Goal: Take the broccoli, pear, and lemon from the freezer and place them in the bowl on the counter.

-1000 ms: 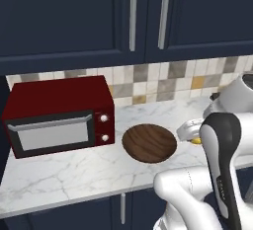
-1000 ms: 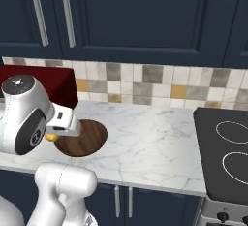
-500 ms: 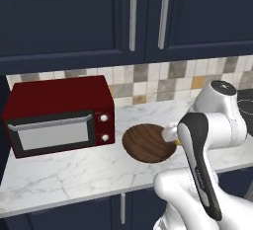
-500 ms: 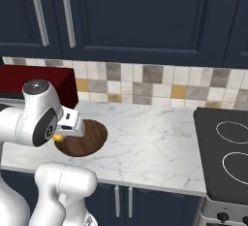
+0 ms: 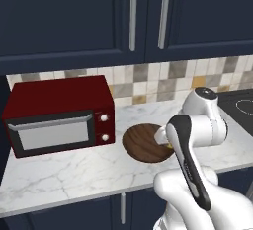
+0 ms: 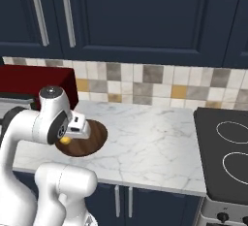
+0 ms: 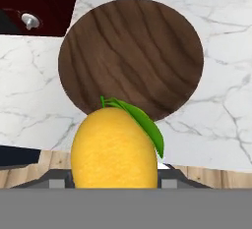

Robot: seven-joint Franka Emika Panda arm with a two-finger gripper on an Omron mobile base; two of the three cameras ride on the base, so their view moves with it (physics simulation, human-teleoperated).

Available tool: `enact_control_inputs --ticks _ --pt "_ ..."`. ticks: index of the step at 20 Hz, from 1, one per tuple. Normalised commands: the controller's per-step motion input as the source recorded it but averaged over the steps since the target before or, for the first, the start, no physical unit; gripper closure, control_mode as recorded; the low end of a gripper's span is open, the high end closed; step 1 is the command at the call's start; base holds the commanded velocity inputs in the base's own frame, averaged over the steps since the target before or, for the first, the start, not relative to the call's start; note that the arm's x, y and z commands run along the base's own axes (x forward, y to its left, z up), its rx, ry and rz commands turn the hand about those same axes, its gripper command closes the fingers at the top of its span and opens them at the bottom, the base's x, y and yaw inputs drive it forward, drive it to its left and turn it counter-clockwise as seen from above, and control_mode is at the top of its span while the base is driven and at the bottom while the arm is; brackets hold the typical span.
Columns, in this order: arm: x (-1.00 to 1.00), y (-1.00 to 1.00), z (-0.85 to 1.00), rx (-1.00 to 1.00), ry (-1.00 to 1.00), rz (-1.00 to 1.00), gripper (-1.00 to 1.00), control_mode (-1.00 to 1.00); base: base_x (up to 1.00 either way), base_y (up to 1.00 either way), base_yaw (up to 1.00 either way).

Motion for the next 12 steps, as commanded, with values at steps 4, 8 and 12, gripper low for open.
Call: enact_control_inputs --ticks 4,8,12 --pt "0.49 0.12 -0.53 0.00 0.06 0.00 1.00 -1.00 0.00 0.00 0.00" --pt "0.51 0.07 -0.53 0.00 0.06 0.00 1.00 -1.00 0.00 0.00 0.00" --pt "0.48 0.05 -0.51 0.00 0.05 0.00 1.00 -1.00 0.00 0.00 0.00"
